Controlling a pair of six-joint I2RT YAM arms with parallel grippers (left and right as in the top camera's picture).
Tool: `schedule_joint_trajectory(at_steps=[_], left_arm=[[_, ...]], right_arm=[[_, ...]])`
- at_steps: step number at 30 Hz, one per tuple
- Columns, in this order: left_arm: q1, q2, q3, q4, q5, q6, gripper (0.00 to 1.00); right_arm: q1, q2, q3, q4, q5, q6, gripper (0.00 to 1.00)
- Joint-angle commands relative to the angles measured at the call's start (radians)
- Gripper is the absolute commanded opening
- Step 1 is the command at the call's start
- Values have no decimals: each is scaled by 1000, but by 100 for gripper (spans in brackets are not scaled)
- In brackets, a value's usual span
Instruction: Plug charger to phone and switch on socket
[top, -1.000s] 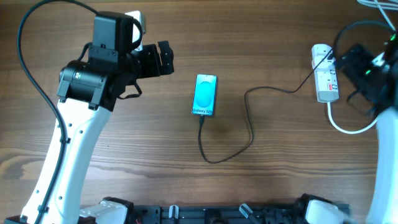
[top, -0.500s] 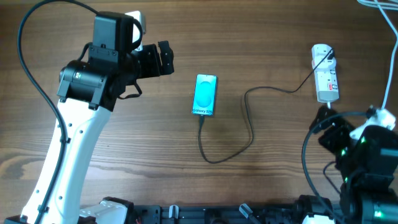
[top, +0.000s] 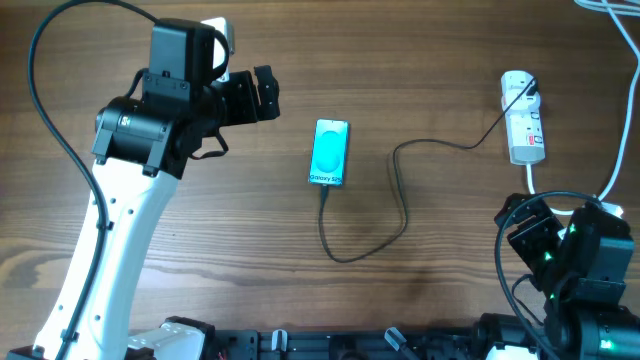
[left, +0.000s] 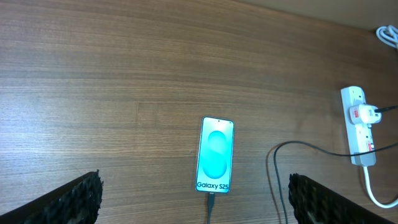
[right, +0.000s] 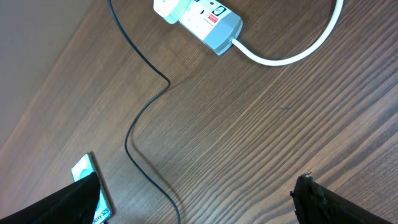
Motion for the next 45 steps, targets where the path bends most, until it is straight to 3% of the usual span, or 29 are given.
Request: schedule_joint_trajectory(at_steps=[1,15,19,30,36,45], left_arm=[[3,1,-3,3,-17,-8,100],[3,1,-3,3,-17,-8,100],[3,1,-3,3,-17,-8,100],[3,1,-3,3,-17,-8,100],[3,1,-3,2,-17,-8,100],[3,1,-3,3,-17,-8,100]], right_arm=[[6,4,-5,2,-3,18,100],[6,4,-5,-16,58,7,100],[6,3,-13,12,44,-60,100],[109,-233,-178,333,-185,-562,100],[119,-369,-315,420,-201,-566,100],[142,-545,-531,697,-245,-599,100]])
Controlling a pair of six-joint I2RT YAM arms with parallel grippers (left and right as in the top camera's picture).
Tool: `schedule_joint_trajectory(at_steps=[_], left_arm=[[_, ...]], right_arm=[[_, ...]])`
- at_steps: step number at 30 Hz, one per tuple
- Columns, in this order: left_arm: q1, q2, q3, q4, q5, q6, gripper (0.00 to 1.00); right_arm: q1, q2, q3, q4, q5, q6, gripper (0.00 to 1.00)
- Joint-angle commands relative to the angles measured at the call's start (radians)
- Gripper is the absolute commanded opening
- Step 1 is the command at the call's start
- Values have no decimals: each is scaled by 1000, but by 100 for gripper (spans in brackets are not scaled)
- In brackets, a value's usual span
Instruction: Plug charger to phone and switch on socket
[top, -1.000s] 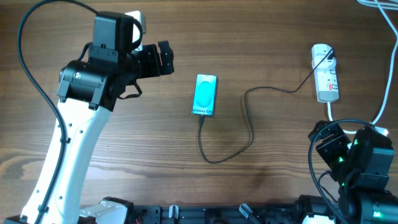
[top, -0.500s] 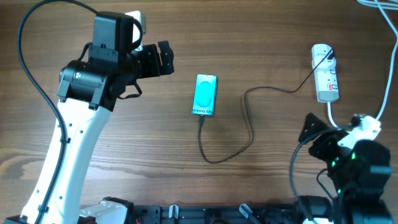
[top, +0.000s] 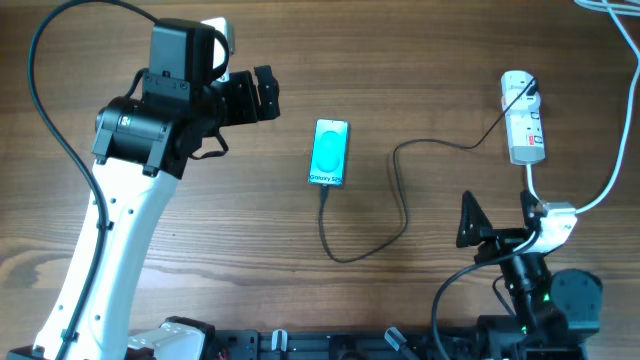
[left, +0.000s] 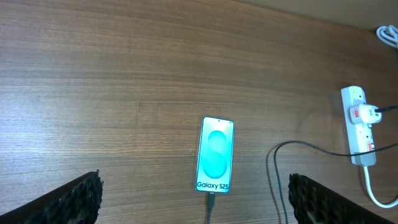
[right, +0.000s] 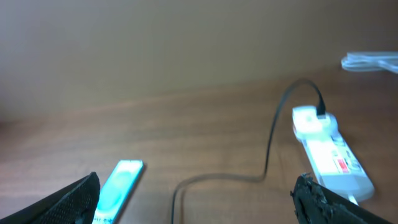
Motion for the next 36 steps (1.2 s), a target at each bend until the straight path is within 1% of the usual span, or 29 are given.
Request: schedule_joint_trajectory(at_steps=[1,5,20,25,33,36], left_arm=[[3,1,-3,3,-16,-8,100],[3,1,-3,3,-16,-8,100],[3,1,-3,3,-16,-8,100],[3,1,-3,3,-16,-8,100],[3,1,-3,3,-16,-8,100],[3,1,-3,3,-16,-8,100]], right_arm=[[6,-71,-88,87,-79,-80,100],[6,-82,-161,209,-176,-227,100],[6,-82,-367,615,-127,-222,100],[6,-82,-370,600,-106,-227,100],[6,-82,-370,449,-68,-226,100],[6,-82,-370,449,-56,-259,99]])
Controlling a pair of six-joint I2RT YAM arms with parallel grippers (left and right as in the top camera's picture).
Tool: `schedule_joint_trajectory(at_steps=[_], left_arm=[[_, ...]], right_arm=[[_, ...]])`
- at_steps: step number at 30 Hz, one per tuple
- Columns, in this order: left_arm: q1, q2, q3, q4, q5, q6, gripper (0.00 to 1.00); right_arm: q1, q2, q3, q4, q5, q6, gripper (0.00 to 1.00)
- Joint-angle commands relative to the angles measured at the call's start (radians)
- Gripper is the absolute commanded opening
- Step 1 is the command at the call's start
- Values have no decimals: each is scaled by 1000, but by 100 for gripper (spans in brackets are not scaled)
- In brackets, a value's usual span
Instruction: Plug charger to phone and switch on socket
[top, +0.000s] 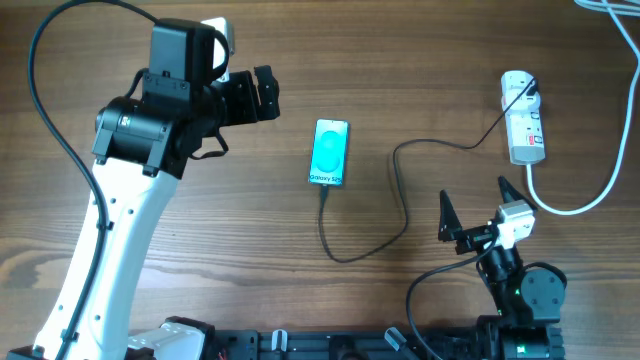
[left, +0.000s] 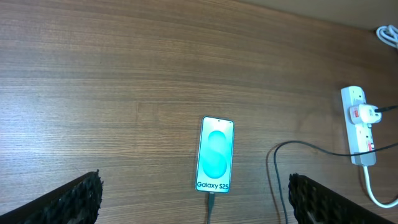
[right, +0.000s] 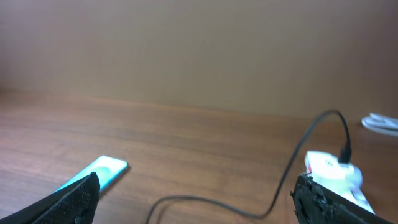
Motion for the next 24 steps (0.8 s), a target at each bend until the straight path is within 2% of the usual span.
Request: schedule_joint_trajectory(at_steps=[1,11,15,24], left_arm=[[3,1,-3,3,-17,-8,100],[3,1,-3,2,-17,-8,100],[3,1,-3,3,-17,-8,100],[3,1,-3,3,-17,-8,100]], right_arm=[[6,-12,-2,2,34,-64,100],[6,-12,-2,-4,55,-82,100],[6,-12,0,-12,110,18,100],[6,-12,0,-15,145,69,100]])
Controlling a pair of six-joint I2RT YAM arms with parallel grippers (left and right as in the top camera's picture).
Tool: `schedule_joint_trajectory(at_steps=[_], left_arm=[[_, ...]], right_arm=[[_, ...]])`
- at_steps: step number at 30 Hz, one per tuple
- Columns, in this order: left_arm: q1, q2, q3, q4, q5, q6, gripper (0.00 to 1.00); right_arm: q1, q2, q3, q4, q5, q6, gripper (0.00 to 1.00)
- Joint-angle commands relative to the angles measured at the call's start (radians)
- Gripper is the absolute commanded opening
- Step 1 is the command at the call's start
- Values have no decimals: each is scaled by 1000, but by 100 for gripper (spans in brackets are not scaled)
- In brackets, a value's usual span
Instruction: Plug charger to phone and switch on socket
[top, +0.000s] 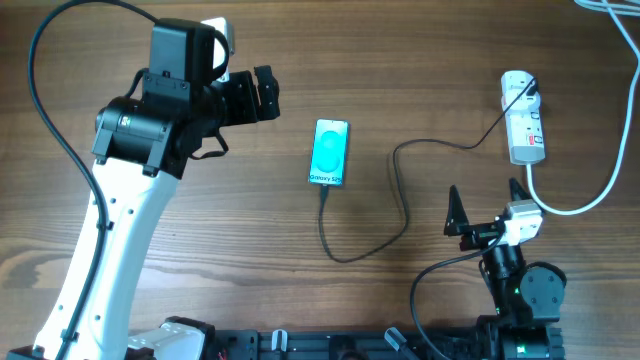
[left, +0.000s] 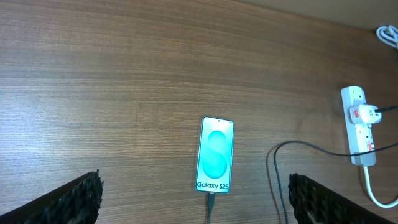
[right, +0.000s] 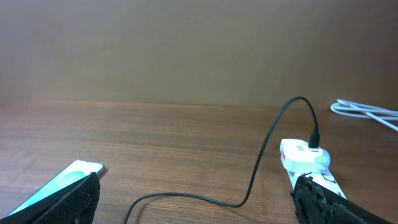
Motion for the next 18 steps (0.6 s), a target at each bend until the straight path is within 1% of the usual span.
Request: schedule_joint_trajectory(at_steps=[1,5,18], left_arm=[[3,1,-3,3,-17,-8,100],[3,1,-3,3,-17,-8,100],[3,1,-3,3,-17,-8,100]], right_arm=[[6,-12,0,-2,36,31,100],[5,-12,0,-2,35,-15,100],[5,-12,0,4,20,-14,100]])
